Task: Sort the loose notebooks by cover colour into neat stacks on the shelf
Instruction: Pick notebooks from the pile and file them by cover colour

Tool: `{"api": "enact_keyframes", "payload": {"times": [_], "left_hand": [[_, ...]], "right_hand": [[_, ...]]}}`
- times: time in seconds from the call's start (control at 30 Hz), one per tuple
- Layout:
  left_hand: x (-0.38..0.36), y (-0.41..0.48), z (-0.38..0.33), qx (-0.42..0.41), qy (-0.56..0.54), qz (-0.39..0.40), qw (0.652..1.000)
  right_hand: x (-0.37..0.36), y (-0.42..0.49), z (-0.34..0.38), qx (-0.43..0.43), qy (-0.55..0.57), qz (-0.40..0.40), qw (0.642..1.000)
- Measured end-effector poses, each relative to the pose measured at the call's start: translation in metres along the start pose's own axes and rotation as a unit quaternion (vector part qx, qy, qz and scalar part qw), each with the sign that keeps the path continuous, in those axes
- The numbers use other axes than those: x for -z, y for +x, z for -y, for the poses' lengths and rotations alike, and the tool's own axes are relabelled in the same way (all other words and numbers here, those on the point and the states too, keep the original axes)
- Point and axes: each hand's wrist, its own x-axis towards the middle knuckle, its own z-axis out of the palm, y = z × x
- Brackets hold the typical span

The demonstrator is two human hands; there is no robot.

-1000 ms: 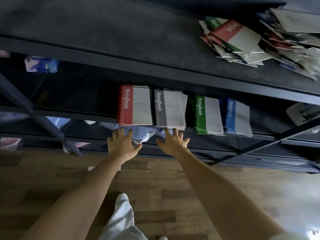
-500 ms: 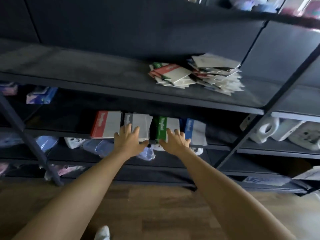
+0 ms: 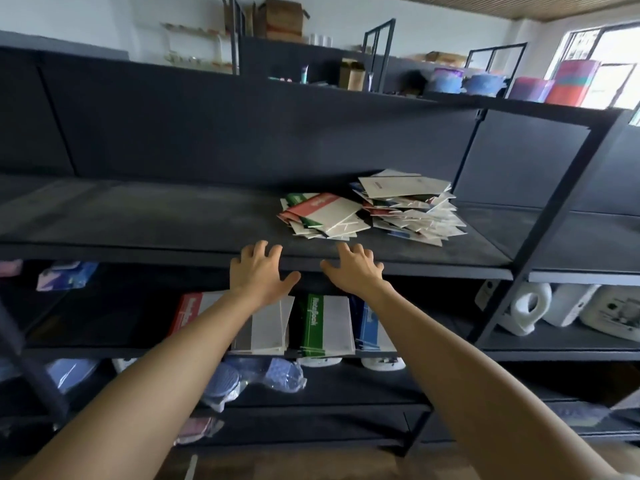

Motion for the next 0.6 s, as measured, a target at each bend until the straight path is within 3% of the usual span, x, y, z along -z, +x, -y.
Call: {"api": "enact_keyframes", "payload": {"times": [0.3,0.47,0.6], "left_hand": [[-0.007,0.123,0.039,-0.039,0.014,-0.012,0.999],[-0.022,0.182,0.062,-0.054,0.020,0.019,0.998],[-0.032,0.217,0.068,-0.064,0.007,0.030,0.997]], "right_hand": [[0.000,0.126,0.032,-0.007,-0.023,-0.017,1.000],[-0.007,0.189,0.038,-0.027,-0.011,-0.013,0.999],[-0.011,0.221,0.031,-0.015,-0.058,0.045,0.997]]}}
